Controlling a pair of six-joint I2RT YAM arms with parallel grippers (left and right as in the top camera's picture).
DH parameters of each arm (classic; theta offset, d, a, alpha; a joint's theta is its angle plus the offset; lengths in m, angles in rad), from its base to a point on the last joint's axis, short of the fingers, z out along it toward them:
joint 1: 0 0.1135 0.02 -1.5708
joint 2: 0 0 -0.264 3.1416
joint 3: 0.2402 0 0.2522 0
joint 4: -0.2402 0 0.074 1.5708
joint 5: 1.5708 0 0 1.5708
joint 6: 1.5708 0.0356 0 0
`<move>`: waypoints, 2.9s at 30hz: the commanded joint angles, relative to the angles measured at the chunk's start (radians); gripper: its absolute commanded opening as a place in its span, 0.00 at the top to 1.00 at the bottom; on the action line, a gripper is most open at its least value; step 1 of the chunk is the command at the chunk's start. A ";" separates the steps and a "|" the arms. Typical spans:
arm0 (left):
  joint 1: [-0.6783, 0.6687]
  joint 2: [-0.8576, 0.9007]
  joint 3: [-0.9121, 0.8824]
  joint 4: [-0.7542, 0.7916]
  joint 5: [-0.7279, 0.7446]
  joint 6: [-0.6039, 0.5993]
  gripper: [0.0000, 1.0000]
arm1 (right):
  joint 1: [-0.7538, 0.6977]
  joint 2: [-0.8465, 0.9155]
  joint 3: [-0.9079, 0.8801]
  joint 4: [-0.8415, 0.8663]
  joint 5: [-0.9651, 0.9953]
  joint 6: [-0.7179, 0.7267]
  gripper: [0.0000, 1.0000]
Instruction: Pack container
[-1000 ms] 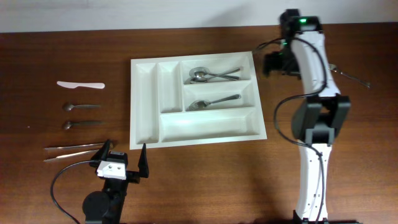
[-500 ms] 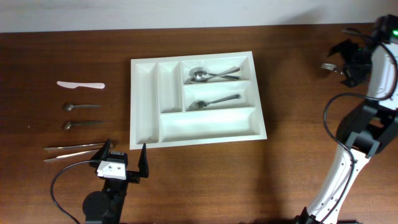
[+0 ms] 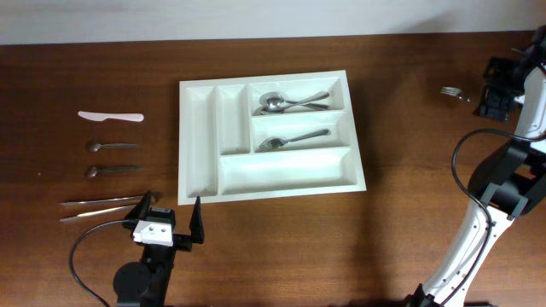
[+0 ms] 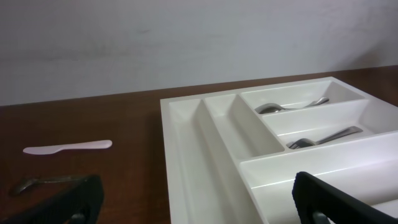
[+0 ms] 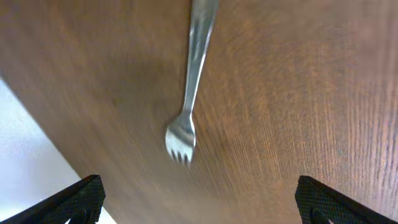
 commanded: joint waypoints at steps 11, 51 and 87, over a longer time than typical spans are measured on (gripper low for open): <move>0.005 -0.009 -0.004 -0.003 -0.003 0.008 0.01 | -0.005 0.010 0.019 0.021 0.113 0.194 0.01; 0.005 -0.008 -0.004 -0.003 -0.004 0.008 0.01 | 0.002 0.011 0.023 0.079 0.149 -0.014 0.01; 0.005 -0.009 -0.004 -0.003 -0.003 0.008 0.01 | -0.022 0.094 0.021 -0.031 0.158 -0.120 0.02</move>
